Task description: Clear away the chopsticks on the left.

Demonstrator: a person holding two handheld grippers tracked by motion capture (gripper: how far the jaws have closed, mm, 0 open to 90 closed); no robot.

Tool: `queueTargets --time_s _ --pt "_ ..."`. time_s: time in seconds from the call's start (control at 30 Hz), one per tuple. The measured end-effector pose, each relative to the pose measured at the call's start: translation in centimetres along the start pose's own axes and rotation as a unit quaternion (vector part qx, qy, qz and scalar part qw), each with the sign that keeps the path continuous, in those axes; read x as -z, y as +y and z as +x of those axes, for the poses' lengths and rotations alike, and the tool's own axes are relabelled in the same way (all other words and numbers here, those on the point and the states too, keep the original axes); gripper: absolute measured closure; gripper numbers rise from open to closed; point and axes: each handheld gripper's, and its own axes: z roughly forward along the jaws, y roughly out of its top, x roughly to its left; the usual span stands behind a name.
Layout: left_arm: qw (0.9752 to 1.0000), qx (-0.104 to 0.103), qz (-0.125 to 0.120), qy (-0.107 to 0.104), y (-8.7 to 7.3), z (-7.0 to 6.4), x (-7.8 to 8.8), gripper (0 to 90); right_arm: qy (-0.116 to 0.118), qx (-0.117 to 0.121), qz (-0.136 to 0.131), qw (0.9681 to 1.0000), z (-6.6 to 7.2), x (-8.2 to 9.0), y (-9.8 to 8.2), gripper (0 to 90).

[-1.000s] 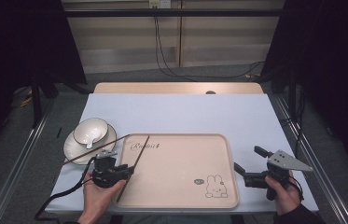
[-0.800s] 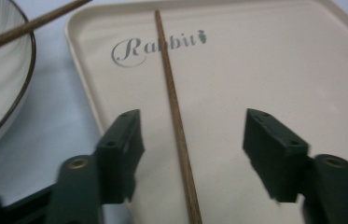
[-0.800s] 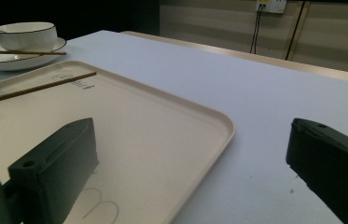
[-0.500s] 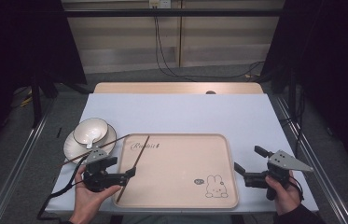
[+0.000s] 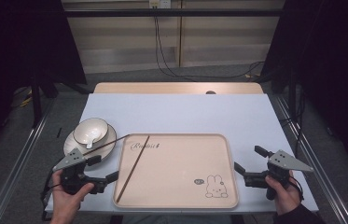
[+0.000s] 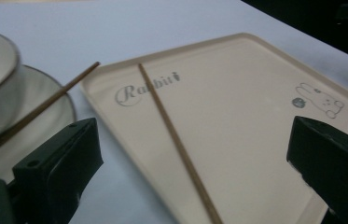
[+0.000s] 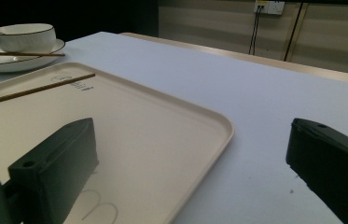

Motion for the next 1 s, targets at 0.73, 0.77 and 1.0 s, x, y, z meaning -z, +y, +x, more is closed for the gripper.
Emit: queueTargets --time_s 0.73,0.77,1.0 --pt "0.9997 -0.015 -0.017 -0.01 -0.1 5.6 4.3 4.2 -0.002 -0.001 0.002 1.0 0.0 0.0 0.0 1.7" --pt "0.9997 -0.012 -0.016 -0.011 -0.1 5.9 4.3 4.3 0.0 0.0 0.003 1.0 0.0 0.0 0.0 1.7" --pt "0.9995 -0.026 0.015 -0.005 -0.4 8.7 4.2 4.4 0.0 -0.004 0.004 1.0 0.0 -0.1 0.0 1.8"
